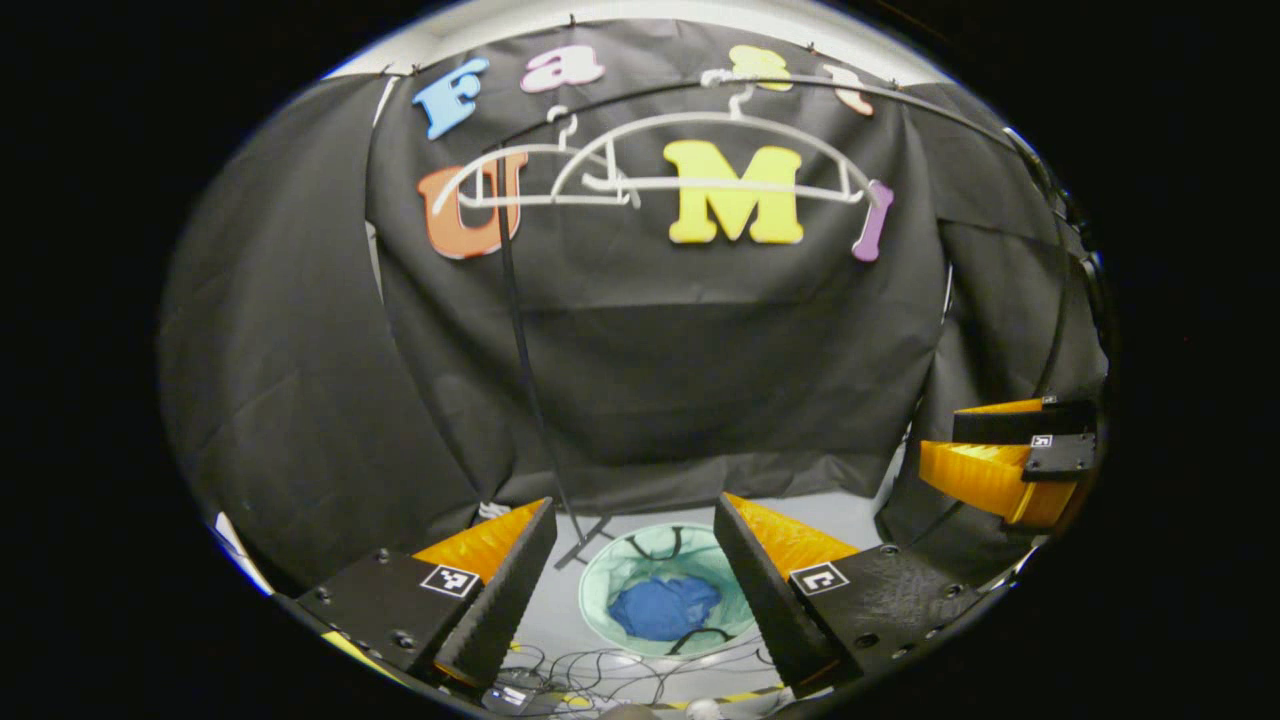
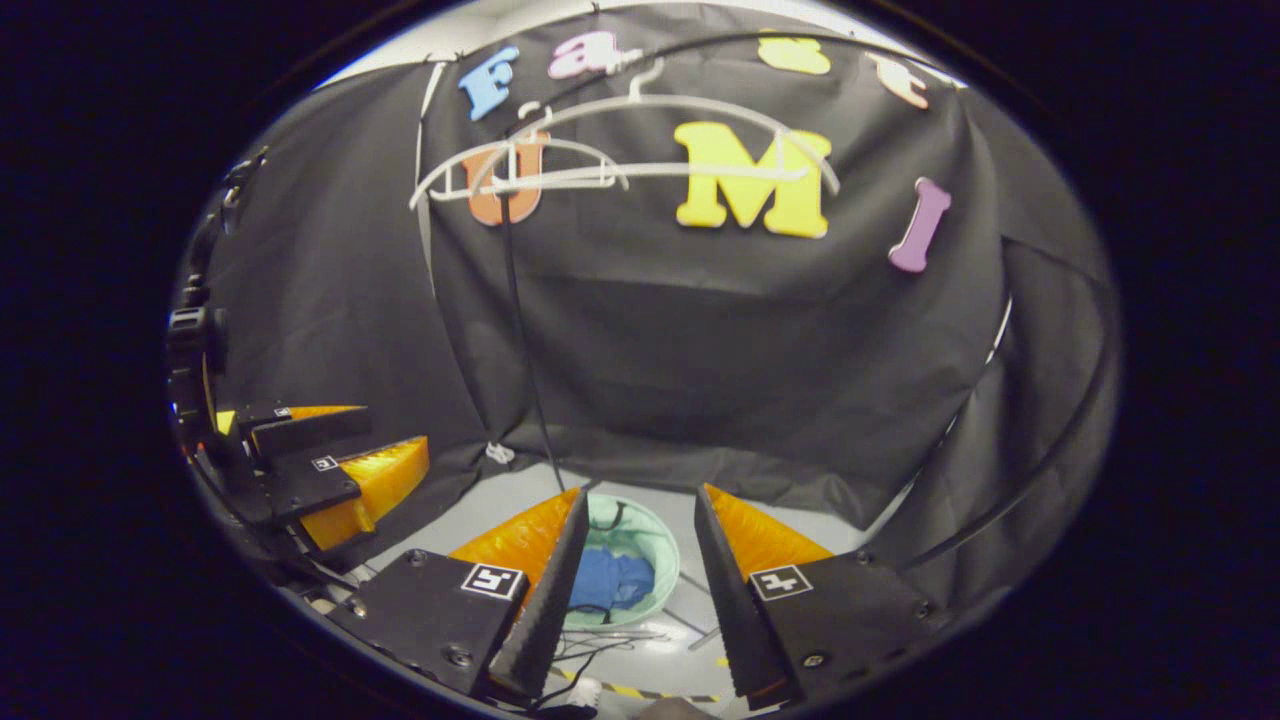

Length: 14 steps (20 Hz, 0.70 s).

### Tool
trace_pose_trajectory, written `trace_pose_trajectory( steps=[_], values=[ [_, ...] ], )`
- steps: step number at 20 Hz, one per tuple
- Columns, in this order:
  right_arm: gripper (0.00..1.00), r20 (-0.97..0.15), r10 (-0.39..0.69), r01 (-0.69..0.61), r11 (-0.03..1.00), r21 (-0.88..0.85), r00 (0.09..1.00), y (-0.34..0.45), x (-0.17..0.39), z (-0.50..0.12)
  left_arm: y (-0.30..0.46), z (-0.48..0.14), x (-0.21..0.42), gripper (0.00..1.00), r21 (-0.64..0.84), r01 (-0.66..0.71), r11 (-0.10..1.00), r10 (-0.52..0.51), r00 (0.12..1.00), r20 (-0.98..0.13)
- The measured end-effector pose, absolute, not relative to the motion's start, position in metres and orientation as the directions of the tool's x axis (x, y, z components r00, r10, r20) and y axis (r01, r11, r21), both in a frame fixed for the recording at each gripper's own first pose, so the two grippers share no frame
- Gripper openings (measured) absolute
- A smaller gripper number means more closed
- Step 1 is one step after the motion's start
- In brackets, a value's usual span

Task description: Grasp the clothes on the hanger with both hands and then place them into the laundry hamper below.

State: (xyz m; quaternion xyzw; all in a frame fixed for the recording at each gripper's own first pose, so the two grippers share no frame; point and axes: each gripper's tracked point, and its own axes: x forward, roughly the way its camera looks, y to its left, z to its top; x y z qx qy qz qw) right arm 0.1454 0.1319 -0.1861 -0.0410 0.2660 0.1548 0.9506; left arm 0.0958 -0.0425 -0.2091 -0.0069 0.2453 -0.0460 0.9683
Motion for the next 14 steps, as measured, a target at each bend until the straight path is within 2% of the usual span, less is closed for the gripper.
trace_pose_trajectory(
  steps=[1,2,3,4,5,10,14],
  values=[
    [0.69,-0.481,0.286,-0.320,0.947,0.010,0.829,0.125,0.138,-0.165,-0.048,-0.184,0.091,0.97,-0.038,0.088,0.995,-0.095,0.896,-0.433],
    [0.84,-0.443,0.298,-0.321,0.947,0.022,0.846,0.118,0.131,-0.149,-0.054,-0.162,0.084,0.92,-0.034,0.086,0.996,-0.093,0.916,-0.390],
    [0.88,-0.413,0.297,-0.315,0.949,0.025,0.861,0.108,0.122,-0.133,-0.059,-0.143,0.078,0.92,-0.025,0.074,0.997,-0.078,0.934,-0.350],
    [1.00,-0.379,0.308,-0.319,0.947,0.034,0.873,0.100,0.116,-0.118,-0.064,-0.123,0.068,0.96,-0.017,0.060,0.998,-0.062,0.950,-0.307],
    [1.00,-0.349,0.319,-0.326,0.945,0.042,0.881,0.090,0.105,-0.103,-0.069,-0.103,0.058,1.00,-0.017,0.043,0.999,-0.046,0.960,-0.277],
    [1.00,-0.185,0.376,-0.371,0.927,0.062,0.908,0.031,0.056,-0.035,-0.082,-0.016,-0.018,1.00,0.006,-0.061,0.998,0.062,0.985,-0.159],
    [1.00,-0.095,0.380,-0.375,0.925,0.064,0.920,0.006,0.029,-0.007,-0.091,0.014,-0.073,1.00,0.004,-0.114,0.993,0.114,0.988,-0.106]
  ],
)
